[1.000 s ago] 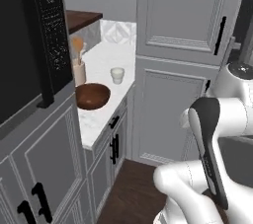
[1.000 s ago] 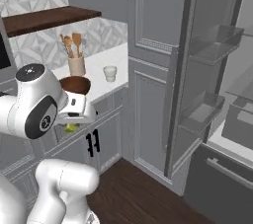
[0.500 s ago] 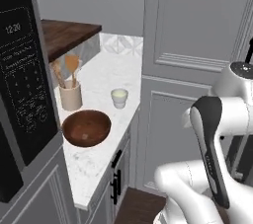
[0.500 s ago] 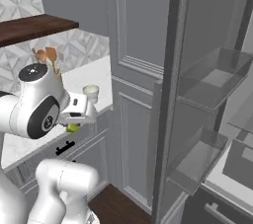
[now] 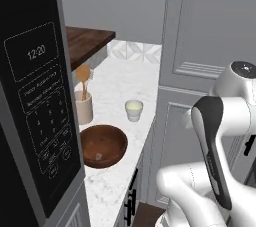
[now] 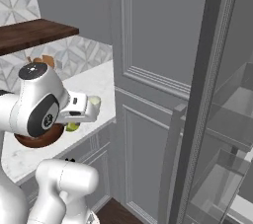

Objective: Grab a lemon wedge from the fridge and one ice cube from the ice bowl, and put them in the glass of lemonade.

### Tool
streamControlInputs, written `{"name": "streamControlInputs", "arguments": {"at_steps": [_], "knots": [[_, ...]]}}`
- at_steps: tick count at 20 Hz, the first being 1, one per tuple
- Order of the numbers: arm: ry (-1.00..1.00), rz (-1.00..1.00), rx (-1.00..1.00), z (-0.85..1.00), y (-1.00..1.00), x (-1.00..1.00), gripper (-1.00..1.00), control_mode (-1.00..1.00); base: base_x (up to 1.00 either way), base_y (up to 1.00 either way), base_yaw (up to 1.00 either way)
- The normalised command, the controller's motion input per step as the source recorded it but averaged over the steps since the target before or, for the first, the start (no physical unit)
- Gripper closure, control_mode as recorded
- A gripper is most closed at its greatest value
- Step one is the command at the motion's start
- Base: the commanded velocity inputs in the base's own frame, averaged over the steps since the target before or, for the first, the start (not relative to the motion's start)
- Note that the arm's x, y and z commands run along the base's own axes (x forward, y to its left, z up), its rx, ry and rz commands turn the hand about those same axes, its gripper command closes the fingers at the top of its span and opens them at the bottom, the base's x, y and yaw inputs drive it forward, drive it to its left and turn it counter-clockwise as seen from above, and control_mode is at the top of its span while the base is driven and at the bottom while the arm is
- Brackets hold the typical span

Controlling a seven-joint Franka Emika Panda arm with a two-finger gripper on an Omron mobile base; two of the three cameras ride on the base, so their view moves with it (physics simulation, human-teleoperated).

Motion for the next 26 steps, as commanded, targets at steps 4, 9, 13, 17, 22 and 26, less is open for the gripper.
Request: {"name": "streamControlInputs", "arguments": {"at_steps": [4, 9, 13, 17, 22, 26], "knots": [[0.0, 0.0, 0.0, 0.0, 0.0, 0.0, 1.0, 1.0, 0.49, 0.0, 0.09], [0.0, 0.0, 0.0, 0.0, 0.0, 0.0, 1.0, 1.0, 0.34, 0.0, 0.1], [0.0, 0.0, 0.0, 0.0, 0.0, 0.0, 1.0, 1.0, 0.16, -0.03, 0.01], [0.0, 0.0, 0.0, 0.0, 0.0, 0.04, 1.0, -1.0, 0.04, 0.0, 0.0], [0.0, 0.0, 0.0, 0.0, 0.02, 0.4, 1.0, -1.0, 0.0, 0.0, 0.0], [-0.01, 0.11, 0.0, 0.0, 0.04, 0.71, 1.0, -1.0, 0.0, 0.0, 0.0]]}}
